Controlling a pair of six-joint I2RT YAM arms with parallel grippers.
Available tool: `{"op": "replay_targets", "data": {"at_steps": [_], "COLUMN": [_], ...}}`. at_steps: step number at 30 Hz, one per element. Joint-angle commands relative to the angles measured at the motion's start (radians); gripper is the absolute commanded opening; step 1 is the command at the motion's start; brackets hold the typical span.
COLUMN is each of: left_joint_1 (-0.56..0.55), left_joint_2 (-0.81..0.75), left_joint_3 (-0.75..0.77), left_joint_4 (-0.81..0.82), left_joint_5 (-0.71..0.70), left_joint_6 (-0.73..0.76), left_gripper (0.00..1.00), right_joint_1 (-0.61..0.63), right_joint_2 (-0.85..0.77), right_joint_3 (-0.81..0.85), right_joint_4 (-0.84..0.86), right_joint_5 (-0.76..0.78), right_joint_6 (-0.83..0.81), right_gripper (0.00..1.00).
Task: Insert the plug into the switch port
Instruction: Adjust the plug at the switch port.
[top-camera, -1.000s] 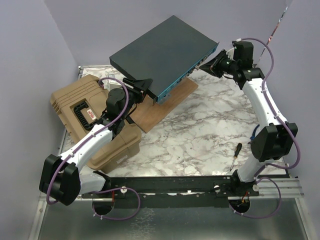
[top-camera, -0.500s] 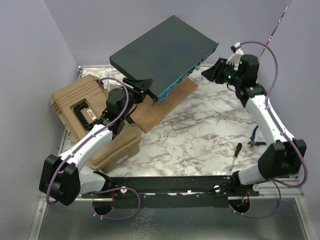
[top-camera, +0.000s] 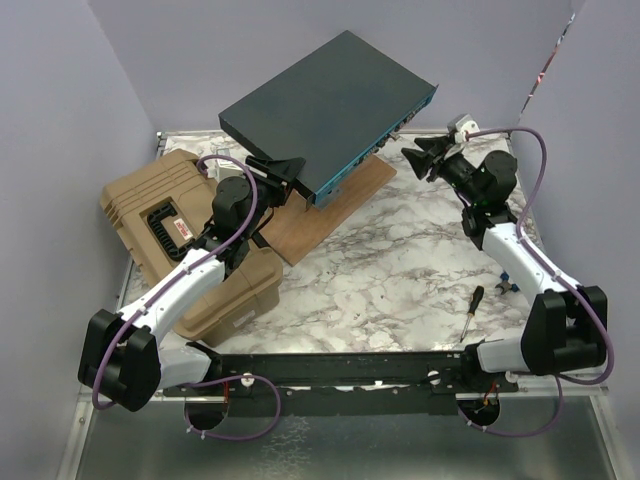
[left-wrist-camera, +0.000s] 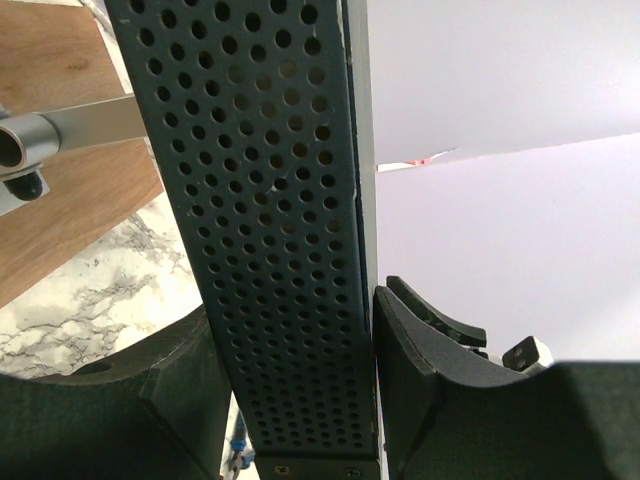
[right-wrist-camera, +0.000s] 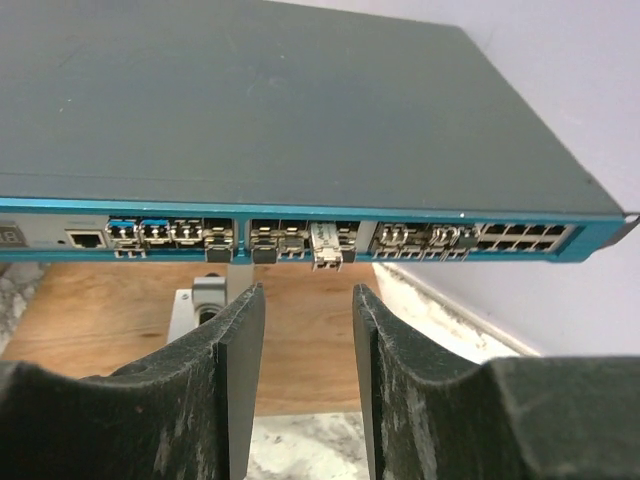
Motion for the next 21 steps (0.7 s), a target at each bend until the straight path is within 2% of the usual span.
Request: {"op": "replay_targets", "data": {"at_steps": [1, 11, 21], "left_joint_1": [-0.005, -0.008, -0.013], "left_joint_2": [-0.063, -0.044, -0.031], "left_joint_3": [0.022, 0.033, 0.044], "left_joint_4": [-0.046, -0.045, -0.045], "left_joint_5": [0.001, 0.003, 0.002], "left_joint_6": [0.058, 0.059, 0.062], "left_gripper": [0.0, 0.0, 0.0], "right_joint_1": [0.007, 0.044, 0.076], "right_joint_2": [0.045, 0.147, 0.194], "right_joint_3": [-0.006, 0.034, 0.054], "right_joint_4": [0.174, 0.194, 0.225], "right_joint_5": [-0.02, 0.004, 0.116], "right_joint_6": [-0.064, -0.114, -0.158], "right_gripper": [0.43, 0.43, 0.38]}}
